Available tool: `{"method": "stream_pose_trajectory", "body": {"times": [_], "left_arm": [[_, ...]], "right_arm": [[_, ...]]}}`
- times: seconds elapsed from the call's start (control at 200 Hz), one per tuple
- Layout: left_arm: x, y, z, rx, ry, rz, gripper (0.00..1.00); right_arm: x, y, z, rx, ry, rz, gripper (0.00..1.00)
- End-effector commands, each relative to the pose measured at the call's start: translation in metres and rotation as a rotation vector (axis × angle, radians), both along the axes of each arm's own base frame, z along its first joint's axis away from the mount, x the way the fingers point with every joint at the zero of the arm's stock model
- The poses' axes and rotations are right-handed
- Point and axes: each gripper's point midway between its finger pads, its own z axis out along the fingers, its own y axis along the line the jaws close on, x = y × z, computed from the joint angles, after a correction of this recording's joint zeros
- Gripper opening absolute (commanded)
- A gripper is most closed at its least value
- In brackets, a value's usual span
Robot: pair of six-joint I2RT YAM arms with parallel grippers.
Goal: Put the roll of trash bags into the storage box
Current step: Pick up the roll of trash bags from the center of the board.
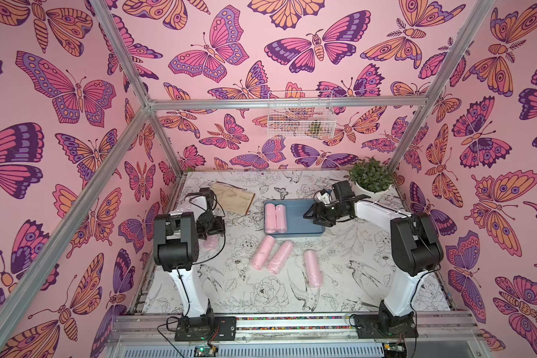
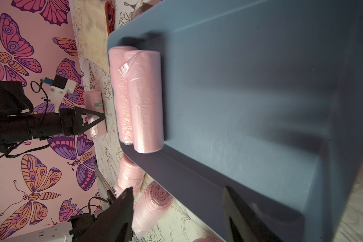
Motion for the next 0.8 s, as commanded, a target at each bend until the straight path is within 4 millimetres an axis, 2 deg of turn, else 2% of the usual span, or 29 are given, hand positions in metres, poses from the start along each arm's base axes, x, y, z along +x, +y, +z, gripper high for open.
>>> {"method": "stream_pose_trajectory", "body": {"times": [0.0, 0.145, 0.32, 0.421, 0.636, 0.796], "left_arm": [[-0.007, -0.004, -0.007, -0.014, 0.027, 0.024, 0.76], [-0.007, -0.002, -0.014, -0.005, 0.045, 0.026, 0.75], [-0.005, -0.007, -0.02, -0.037, 0.059, 0.033, 0.54], [-0.005, -0.007, -0.019, -0.038, 0.056, 0.035, 0.5], [0.0, -0.008, -0.004, -0.041, 0.006, 0.042, 0.46], [0.006, -0.017, 0.02, -0.065, -0.065, 0.04, 0.45]], "right_arm": [[0.0, -0.003, 0.008, 0.003, -0.023, -0.003, 0.71], [-0.001, -0.005, 0.008, -0.004, -0.027, -0.001, 0.71], [-0.002, -0.005, 0.008, -0.007, -0.024, -0.003, 0.71], [-0.003, -0.006, 0.008, -0.013, -0.024, -0.003, 0.71], [-0.003, -0.007, 0.01, -0.016, -0.027, -0.005, 0.71], [-0.002, -0.01, 0.011, -0.023, -0.029, -0.01, 0.71]]}}
